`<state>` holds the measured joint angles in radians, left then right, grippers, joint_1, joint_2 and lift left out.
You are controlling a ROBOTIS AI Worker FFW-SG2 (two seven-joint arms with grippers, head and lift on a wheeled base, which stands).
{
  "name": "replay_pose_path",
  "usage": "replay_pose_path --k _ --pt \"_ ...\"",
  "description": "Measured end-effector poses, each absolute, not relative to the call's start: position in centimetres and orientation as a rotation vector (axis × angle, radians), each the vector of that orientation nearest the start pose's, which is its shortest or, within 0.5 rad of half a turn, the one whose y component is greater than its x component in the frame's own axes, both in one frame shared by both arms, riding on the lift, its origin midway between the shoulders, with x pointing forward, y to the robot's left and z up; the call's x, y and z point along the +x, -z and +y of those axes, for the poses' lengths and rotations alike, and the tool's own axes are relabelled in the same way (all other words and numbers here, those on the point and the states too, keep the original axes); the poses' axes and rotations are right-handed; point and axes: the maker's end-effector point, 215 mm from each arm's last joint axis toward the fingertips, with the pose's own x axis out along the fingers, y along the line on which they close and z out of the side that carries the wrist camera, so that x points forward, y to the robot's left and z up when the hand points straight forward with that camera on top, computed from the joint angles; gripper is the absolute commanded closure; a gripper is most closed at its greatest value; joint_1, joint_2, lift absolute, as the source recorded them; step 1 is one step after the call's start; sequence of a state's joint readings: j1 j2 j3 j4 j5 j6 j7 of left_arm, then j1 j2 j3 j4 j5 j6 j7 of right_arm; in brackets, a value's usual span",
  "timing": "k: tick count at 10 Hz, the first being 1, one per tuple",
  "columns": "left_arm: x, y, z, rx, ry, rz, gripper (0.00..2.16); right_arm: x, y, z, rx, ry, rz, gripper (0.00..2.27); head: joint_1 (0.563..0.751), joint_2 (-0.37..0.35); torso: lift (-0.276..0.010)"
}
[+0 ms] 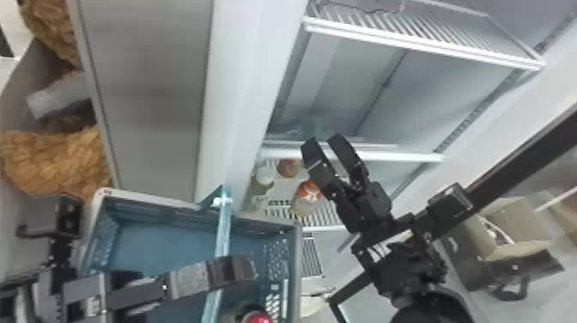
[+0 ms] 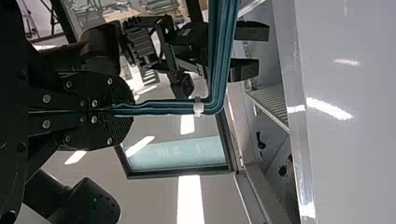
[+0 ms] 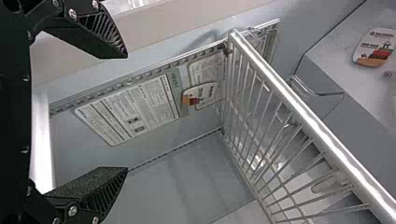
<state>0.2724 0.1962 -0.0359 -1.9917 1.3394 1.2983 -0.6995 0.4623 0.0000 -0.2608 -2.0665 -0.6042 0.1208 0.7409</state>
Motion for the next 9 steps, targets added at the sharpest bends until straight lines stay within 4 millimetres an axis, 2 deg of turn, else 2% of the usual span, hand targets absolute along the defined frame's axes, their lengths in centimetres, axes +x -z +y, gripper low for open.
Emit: replay_pose_path --k 4,8,9 --pt "24.7 26.2 -2.1 -1.278 1.468 0.775 1.21 41.2 24.3 -22.5 0.462 -0.538 -0.202 0.15 0.695 -0.350 0.000" --pt "24.6 26.2 -2.1 -1.280 1.468 0.776 1.21 40.3 20.0 -23.1 0.439 -0.544 -0.285 0.15 0.695 -0.350 0.000" --pt "24.6 26.2 -2.1 -1.281 1.469 0.775 1.21 40.2 19.5 -23.1 0.437 -0.546 -0.294 0.15 0.695 -0.350 0.000"
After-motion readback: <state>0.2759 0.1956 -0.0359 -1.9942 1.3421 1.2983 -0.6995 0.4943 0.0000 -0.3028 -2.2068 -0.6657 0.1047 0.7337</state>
